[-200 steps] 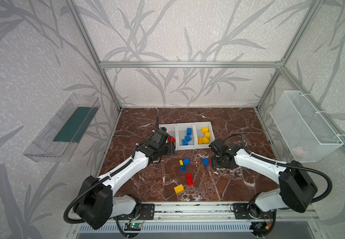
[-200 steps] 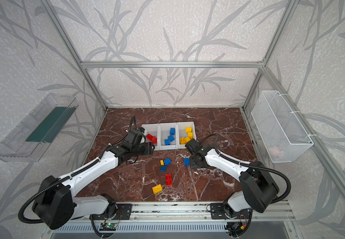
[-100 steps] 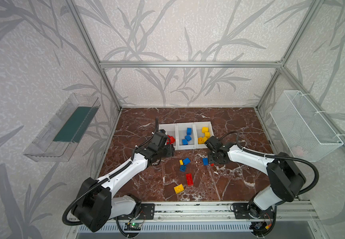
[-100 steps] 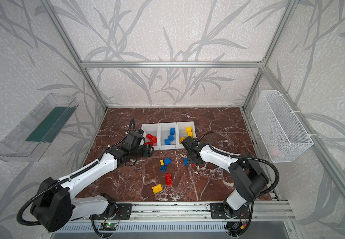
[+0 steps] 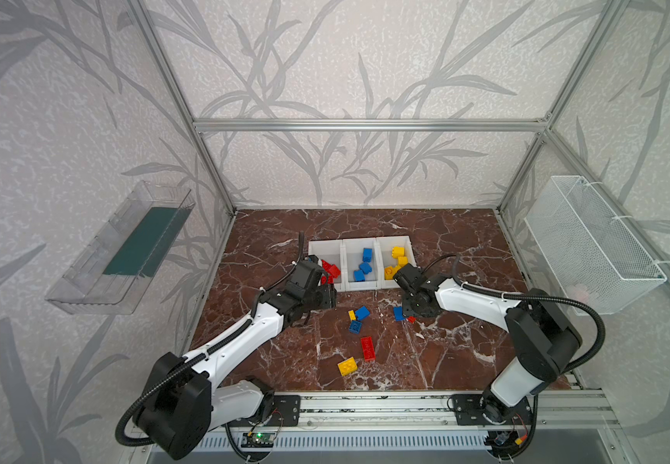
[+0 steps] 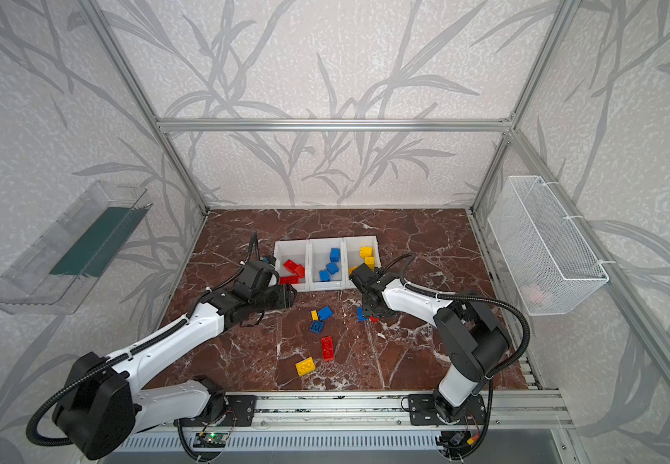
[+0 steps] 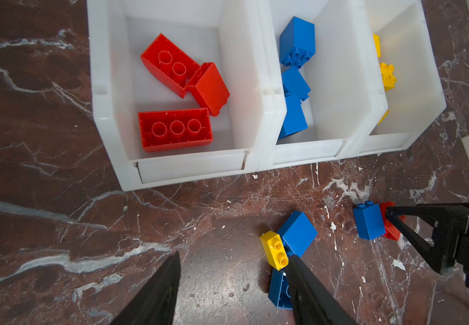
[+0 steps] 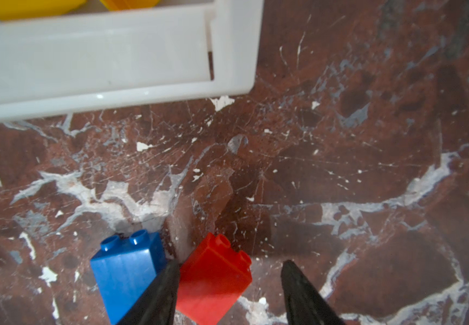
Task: Sort the legos into containers by color
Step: Pick up the lego from the center of the table.
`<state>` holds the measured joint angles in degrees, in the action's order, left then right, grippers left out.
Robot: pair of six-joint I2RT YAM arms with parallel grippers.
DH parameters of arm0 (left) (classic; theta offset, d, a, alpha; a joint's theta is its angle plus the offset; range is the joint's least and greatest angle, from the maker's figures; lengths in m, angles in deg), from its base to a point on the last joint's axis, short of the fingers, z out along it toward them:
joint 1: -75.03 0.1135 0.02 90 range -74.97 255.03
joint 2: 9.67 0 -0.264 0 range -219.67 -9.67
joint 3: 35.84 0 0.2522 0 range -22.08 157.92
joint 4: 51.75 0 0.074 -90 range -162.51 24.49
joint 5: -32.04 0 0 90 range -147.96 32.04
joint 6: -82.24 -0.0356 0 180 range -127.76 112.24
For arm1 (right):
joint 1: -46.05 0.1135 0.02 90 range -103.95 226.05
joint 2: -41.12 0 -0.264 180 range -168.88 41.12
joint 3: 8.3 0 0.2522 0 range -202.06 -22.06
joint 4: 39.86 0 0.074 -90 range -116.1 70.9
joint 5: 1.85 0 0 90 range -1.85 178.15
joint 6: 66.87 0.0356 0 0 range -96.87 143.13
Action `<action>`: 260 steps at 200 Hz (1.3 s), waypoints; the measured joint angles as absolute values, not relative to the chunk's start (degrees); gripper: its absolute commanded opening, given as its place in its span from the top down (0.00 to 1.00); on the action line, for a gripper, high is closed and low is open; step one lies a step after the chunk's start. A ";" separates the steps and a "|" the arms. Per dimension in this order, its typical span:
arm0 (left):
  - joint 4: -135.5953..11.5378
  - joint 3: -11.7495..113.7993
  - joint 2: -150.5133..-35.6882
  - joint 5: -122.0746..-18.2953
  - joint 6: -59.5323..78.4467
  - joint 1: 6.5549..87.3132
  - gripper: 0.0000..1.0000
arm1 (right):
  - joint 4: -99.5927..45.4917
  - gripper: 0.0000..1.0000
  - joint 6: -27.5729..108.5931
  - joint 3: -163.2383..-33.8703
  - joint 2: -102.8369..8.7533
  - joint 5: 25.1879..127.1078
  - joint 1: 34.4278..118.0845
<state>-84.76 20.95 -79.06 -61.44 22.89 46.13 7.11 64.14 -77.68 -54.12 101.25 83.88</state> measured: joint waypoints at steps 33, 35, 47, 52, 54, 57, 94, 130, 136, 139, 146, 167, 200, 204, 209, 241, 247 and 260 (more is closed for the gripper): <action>-84.76 20.92 -79.06 -61.44 22.89 46.13 0.37 | 6.87 0.44 64.64 -76.37 -54.12 101.12 83.81; -84.76 20.92 -79.06 -61.44 22.89 46.13 0.37 | 6.87 0.44 64.66 -76.32 -54.12 101.10 83.81; -84.76 20.92 -79.06 -61.44 22.89 46.13 0.37 | 6.81 0.45 64.91 -76.02 -54.12 100.90 83.81; -84.76 20.92 -79.06 -61.44 22.89 46.13 0.37 | 6.76 0.45 64.97 -75.97 -54.12 100.83 83.81; -84.73 20.92 -79.06 -61.44 22.89 46.13 0.37 | 6.76 0.45 64.99 -75.95 -54.12 100.77 83.81; -84.76 20.92 -79.06 -61.44 22.89 46.13 0.37 | 6.74 0.46 64.99 -75.93 -54.12 100.73 83.81; -84.76 20.92 -79.06 -61.44 22.91 46.13 0.37 | 6.46 0.60 65.34 -75.76 -54.14 100.27 83.81; -84.76 20.92 -78.88 -61.18 22.89 46.13 0.37 | 5.95 0.66 65.36 -75.23 -54.32 99.92 83.81; -84.78 20.92 -78.75 -61.05 22.89 46.13 0.37 | 5.93 0.67 65.34 -75.23 -54.32 99.92 83.81; -84.78 20.92 -78.66 -61.00 22.91 46.13 0.37 | 5.91 0.67 65.36 -75.23 -54.32 99.92 83.81; -84.78 20.92 -78.44 -60.92 22.89 46.13 0.37 | 5.91 0.68 65.34 -75.23 -54.32 99.89 83.81; -84.84 20.92 -77.72 -60.48 22.91 46.13 0.37 | 5.89 0.68 65.32 -75.23 -54.32 99.87 83.81; -86.20 20.92 -75.43 -58.71 22.89 46.15 0.36 | 6.41 0.68 63.68 -75.65 -53.86 99.48 84.12; -86.48 20.90 -74.90 -58.36 22.87 46.17 0.36 | 6.72 0.68 63.29 -75.97 -53.68 99.39 84.21; -86.68 20.81 -74.34 -57.94 22.87 46.19 0.36 | 7.27 0.68 62.63 -76.70 -53.53 99.37 84.36; -88.27 19.26 -69.96 -55.69 23.11 46.21 0.36 | 9.73 0.68 57.74 -86.49 -53.29 98.45 86.52; -88.45 18.78 -69.02 -55.30 23.35 46.24 0.36 | 9.71 0.68 56.64 -88.94 -53.29 97.97 86.89; -88.76 17.71 -67.23 -54.69 23.87 46.24 0.36 | 9.17 0.68 54.48 -94.03 -53.31 96.42 87.44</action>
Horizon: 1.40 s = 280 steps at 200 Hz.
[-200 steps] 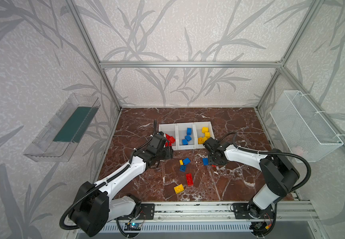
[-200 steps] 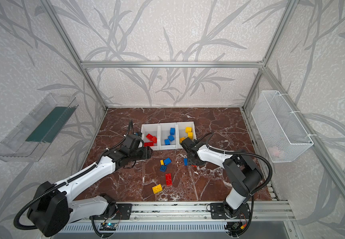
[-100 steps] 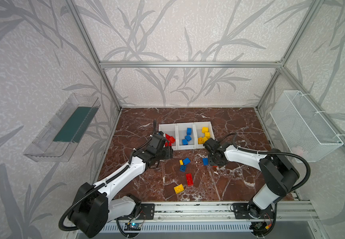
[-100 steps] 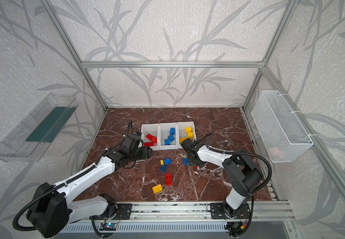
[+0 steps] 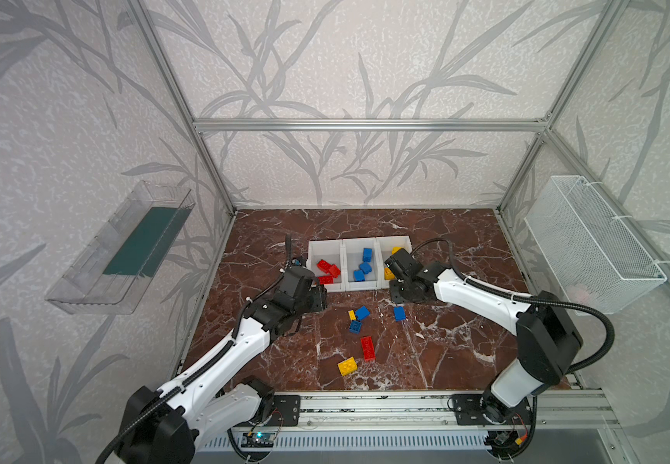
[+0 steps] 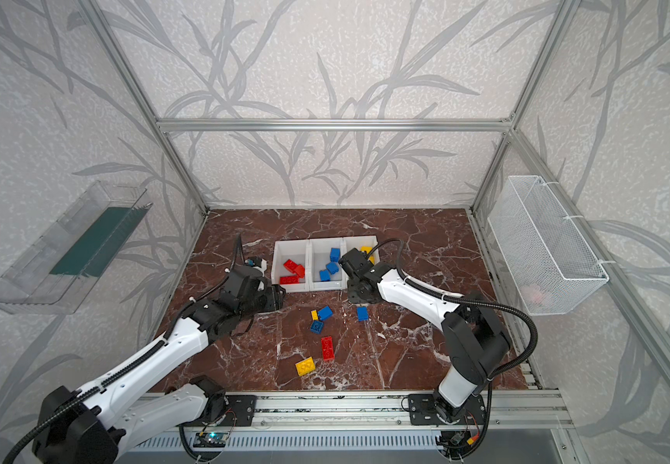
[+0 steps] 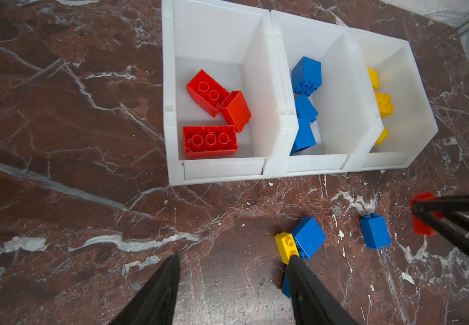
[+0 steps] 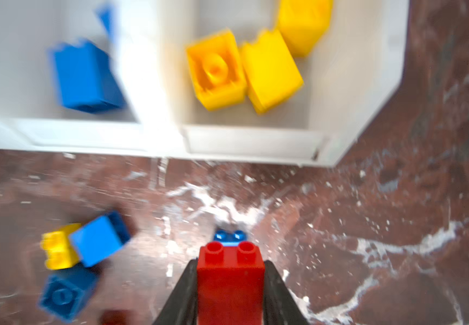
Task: Sort the legos into containers by color
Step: Pick up the lego from the center of the table, then place the lego in the container.
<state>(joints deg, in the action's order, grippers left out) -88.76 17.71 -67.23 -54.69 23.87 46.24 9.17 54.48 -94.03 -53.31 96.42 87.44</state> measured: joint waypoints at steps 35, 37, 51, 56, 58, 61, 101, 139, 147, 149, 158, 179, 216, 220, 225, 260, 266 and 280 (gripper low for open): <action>-89.96 15.02 -63.80 -53.81 25.51 46.24 0.36 | 6.26 0.68 49.80 -105.28 -55.69 91.09 88.10; -90.05 14.94 -63.71 -53.77 25.58 46.24 0.36 | 6.02 0.68 49.52 -106.07 -56.22 90.85 88.14; -90.74 14.80 -63.14 -53.68 26.13 46.24 0.36 | 4.90 0.68 47.81 -111.32 -60.41 89.03 88.66; -90.81 14.80 -62.99 -53.66 26.34 46.24 0.36 | 4.80 0.68 47.20 -113.15 -62.07 88.94 88.80; -90.83 14.80 -62.90 -53.66 26.37 46.24 0.36 | 4.60 0.68 46.96 -113.85 -62.80 88.68 88.90; -90.85 14.80 -62.77 -53.64 26.48 46.24 0.36 | 4.51 0.68 46.65 -114.79 -63.80 88.42 88.99; -91.12 14.15 -61.46 -53.55 27.24 46.24 0.36 | 5.12 0.69 43.86 -128.89 -79.19 83.96 90.94; -91.49 13.06 -60.41 -53.57 28.07 46.24 0.36 | 7.70 0.61 43.09 -139.07 -89.57 80.81 91.68; -91.62 12.88 -60.26 -53.60 28.18 46.24 0.36 | 8.51 0.53 42.98 -140.50 -90.90 80.31 91.66; -91.68 12.86 -60.24 -53.60 28.22 46.24 0.36 | 8.71 0.52 43.09 -140.80 -91.14 80.29 91.66; -91.66 12.71 -60.15 -53.60 28.29 46.24 0.36 | 9.41 0.45 43.22 -141.87 -92.00 79.85 91.66; -91.68 12.53 -60.11 -53.68 28.31 46.24 0.36 | 10.46 0.40 42.96 -142.55 -92.22 79.50 91.66; -91.62 12.53 -60.41 -54.23 28.31 46.24 0.36 | 11.20 0.39 42.06 -141.92 -90.58 80.35 91.66; -91.60 12.53 -60.52 -54.36 28.31 46.24 0.36 | 11.20 0.39 41.91 -141.28 -89.86 80.66 91.66; -91.53 12.51 -60.67 -54.58 28.31 46.24 0.36 | 11.24 0.39 41.78 -140.45 -88.87 80.97 91.66; -90.09 12.01 -62.25 -56.63 28.29 46.24 0.36 | 9.21 0.38 41.54 -128.82 -77.09 83.22 91.48; -89.80 11.92 -62.73 -57.09 28.27 46.24 0.36 | 8.49 0.38 41.58 -126.35 -74.58 83.66 91.37; -88.97 11.92 -64.02 -58.38 28.27 46.24 0.36 | 6.98 0.38 41.87 -120.61 -68.94 84.68 91.00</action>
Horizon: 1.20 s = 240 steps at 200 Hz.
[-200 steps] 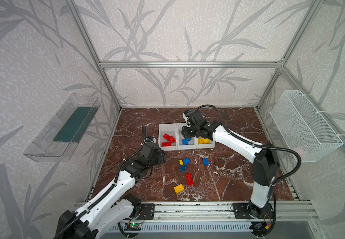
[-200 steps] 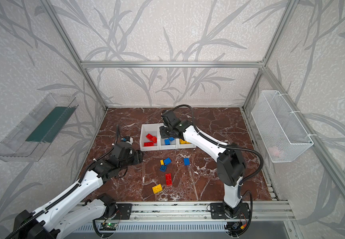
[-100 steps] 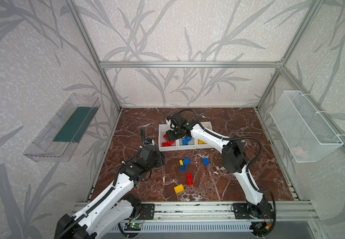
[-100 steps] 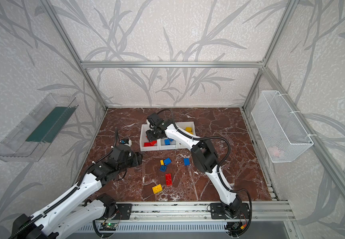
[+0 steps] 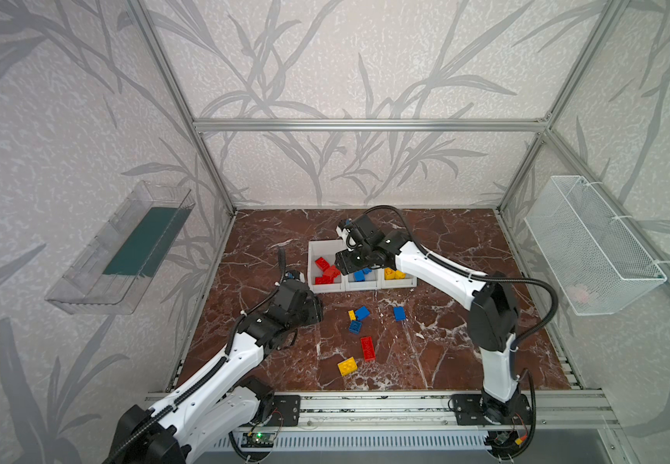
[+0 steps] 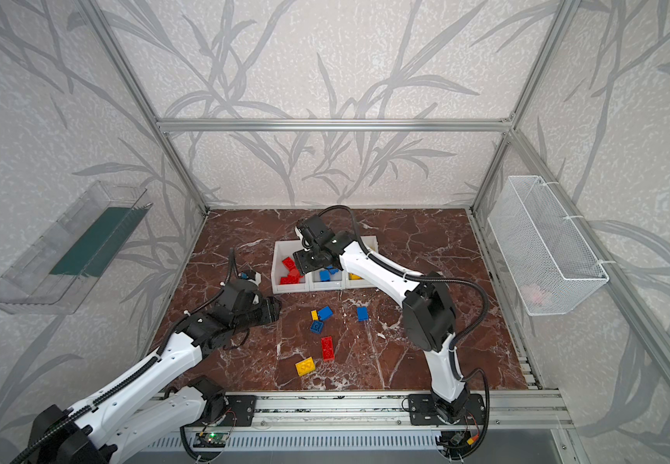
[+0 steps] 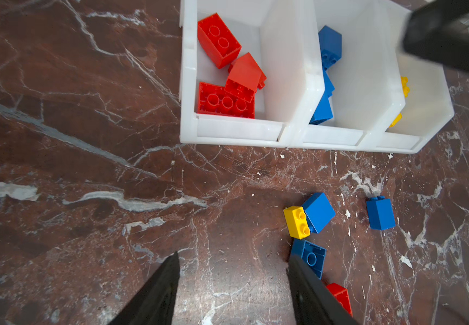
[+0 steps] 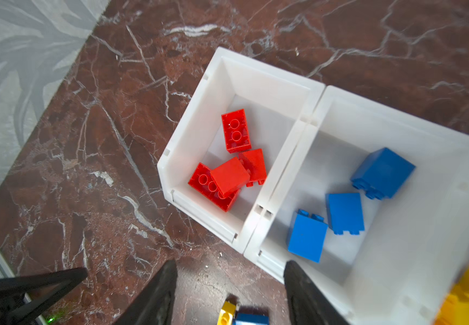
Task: Sort the legos into containers by color
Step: Place the lego in the container, then pick up the lego from the center of the table.
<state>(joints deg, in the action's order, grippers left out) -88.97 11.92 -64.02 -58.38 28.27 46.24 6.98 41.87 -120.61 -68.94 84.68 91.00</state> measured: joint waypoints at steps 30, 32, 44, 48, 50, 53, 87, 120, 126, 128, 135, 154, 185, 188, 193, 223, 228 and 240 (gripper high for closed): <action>-86.77 11.92 -67.80 -61.57 28.20 46.17 0.36 | 4.49 0.38 43.27 -108.02 -58.34 87.22 89.58; -86.55 11.92 -68.15 -61.86 28.16 46.13 0.36 | 4.42 0.38 43.40 -107.05 -57.62 87.35 89.47; -85.67 11.92 -69.92 -63.10 27.98 45.89 0.36 | 3.92 0.37 44.36 -101.81 -53.94 88.51 88.95; -85.35 11.92 -70.60 -63.63 27.90 45.80 0.36 | 3.83 0.38 44.62 -100.10 -52.83 88.77 88.75; -85.19 11.92 -70.93 -63.72 27.87 45.73 0.36 | 3.77 0.37 44.77 -99.30 -52.28 89.03 88.66; -84.97 11.92 -71.41 -64.11 27.81 45.65 0.36 | 3.66 0.37 45.08 -97.87 -51.34 89.23 88.49; -83.62 12.99 -78.05 -66.29 26.59 42.67 0.36 | 4.05 0.37 48.67 -85.70 -42.86 92.97 87.31; -84.23 17.84 -85.70 -67.52 24.29 39.00 0.36 | 4.25 0.36 52.75 -76.87 -34.69 96.70 86.94; -84.41 19.07 -87.14 -67.65 23.83 38.46 0.36 | 4.31 0.36 53.45 -75.82 -33.49 97.25 86.87; -84.45 19.31 -87.45 -67.71 23.79 38.30 0.36 | 4.38 0.36 53.63 -75.54 -33.14 97.40 86.83; -84.56 20.53 -88.94 -67.98 23.22 37.80 0.36 | 4.60 0.36 54.17 -74.73 -32.02 97.91 86.68; -84.76 22.98 -92.43 -68.59 22.02 36.62 0.37 | 5.19 0.36 55.38 -73.44 -29.77 99.09 86.33; -85.17 24.18 -96.19 -69.31 20.31 35.26 0.38 | 5.82 0.36 56.16 -73.29 -28.39 100.29 85.93; -85.32 24.27 -96.43 -69.42 20.20 35.18 0.38 | 5.89 0.36 56.18 -73.29 -28.35 100.33 85.87; -85.50 24.44 -96.98 -69.53 20.01 34.98 0.39 | 5.93 0.36 56.23 -73.29 -28.28 100.42 85.80; -86.44 26.04 -99.36 -69.92 18.67 33.47 0.40 | 5.95 0.35 56.38 -73.24 -28.26 100.70 85.80; -86.61 26.39 -99.71 -69.99 18.45 33.23 0.40 | 5.95 0.35 56.42 -73.24 -28.26 100.70 85.80; -86.81 27.13 -100.52 -70.05 17.89 32.64 0.41 | 5.93 0.35 56.56 -73.18 -28.28 100.68 85.80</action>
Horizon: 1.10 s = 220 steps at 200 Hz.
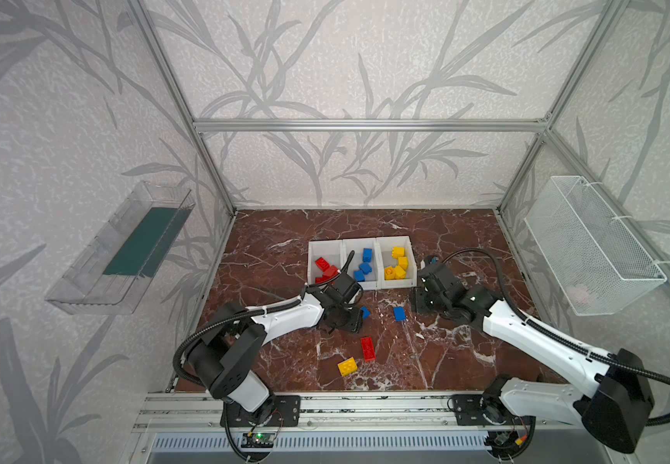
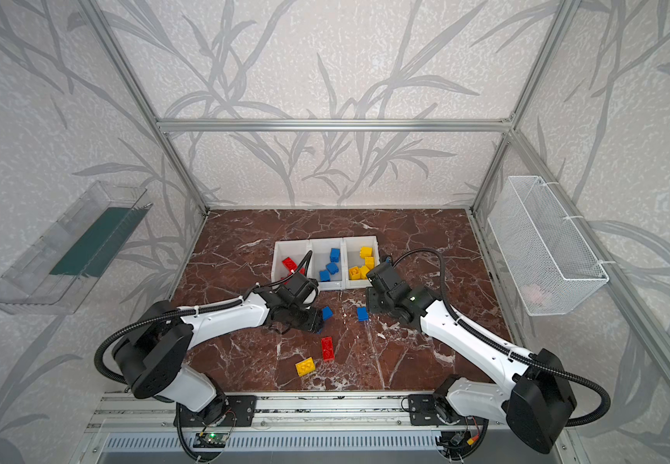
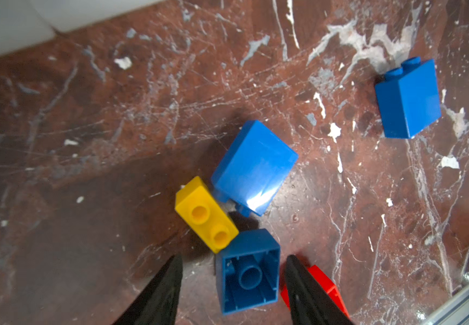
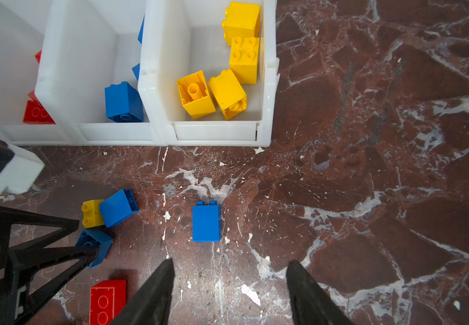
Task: Sort the legos into containers by color
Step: Pick up the lego from the center of the table, then place the lego in the container.
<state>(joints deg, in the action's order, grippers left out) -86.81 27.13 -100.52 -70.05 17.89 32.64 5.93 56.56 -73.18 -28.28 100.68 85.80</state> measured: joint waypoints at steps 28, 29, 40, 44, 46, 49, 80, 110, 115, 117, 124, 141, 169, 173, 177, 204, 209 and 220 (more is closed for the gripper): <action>-87.75 28.77 -102.62 -70.03 16.71 31.68 0.49 | 5.93 0.35 56.73 -73.18 -28.48 100.64 85.80; -87.79 28.84 -102.73 -70.01 16.64 31.61 0.49 | 5.93 0.35 56.73 -73.18 -28.48 100.64 85.80; -88.17 29.27 -103.58 -70.01 16.18 31.44 0.53 | 5.93 0.36 56.77 -73.18 -28.63 100.64 85.80; -88.23 29.38 -103.84 -69.97 16.09 31.33 0.55 | 5.93 0.36 56.77 -73.18 -28.70 100.64 85.80; -88.25 29.45 -104.00 -69.92 16.09 31.29 0.55 | 5.93 0.35 56.75 -73.18 -28.72 100.64 85.80; -88.30 29.54 -104.15 -69.90 15.85 31.24 0.56 | 5.93 0.36 56.75 -73.18 -28.74 100.64 85.80; -89.04 30.50 -105.24 -69.64 15.13 30.98 0.62 | 5.93 0.35 56.77 -73.18 -28.92 100.66 85.74; -89.98 31.42 -105.24 -69.62 14.70 30.74 0.65 | 5.95 0.36 56.75 -73.18 -28.92 100.66 85.71; -90.26 31.77 -105.24 -69.57 14.67 30.72 0.66 | 5.95 0.36 56.75 -73.18 -28.92 100.66 85.69; -90.44 31.96 -105.24 -69.57 14.65 30.72 0.66 | 5.95 0.36 56.75 -73.18 -28.92 100.66 85.67; -90.88 32.73 -105.22 -69.35 14.50 30.72 0.65 | 5.98 0.36 56.75 -73.18 -28.92 100.68 85.63; -91.88 35.31 -105.11 -68.04 14.21 30.78 0.65 | 6.15 0.35 56.73 -73.18 -28.90 100.75 85.36; -93.28 43.24 -105.18 -64.35 12.77 32.34 0.66 | 6.72 0.36 56.71 -73.18 -28.52 100.77 84.84; -93.37 44.68 -105.37 -64.02 12.44 32.86 0.65 | 6.76 0.36 56.73 -73.18 -28.33 100.79 84.75; -93.37 45.91 -105.50 -63.82 12.23 33.30 0.66 | 6.81 0.36 56.73 -73.18 -28.17 100.79 84.73; -93.11 56.57 -109.85 -63.17 10.76 38.65 0.65 | 7.24 0.36 56.71 -73.18 -26.60 100.90 84.51; -93.19 58.21 -111.03 -63.23 10.61 39.66 0.65 | 7.40 0.35 56.73 -73.15 -26.25 100.99 84.49; -93.30 61.62 -114.07 -63.89 10.30 41.65 0.65 | 7.70 0.36 56.73 -73.00 -25.40 101.18 84.47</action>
<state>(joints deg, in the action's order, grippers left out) -93.30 61.62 -114.07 -63.89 10.30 41.65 7.70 56.73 -73.00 -25.40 101.18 84.47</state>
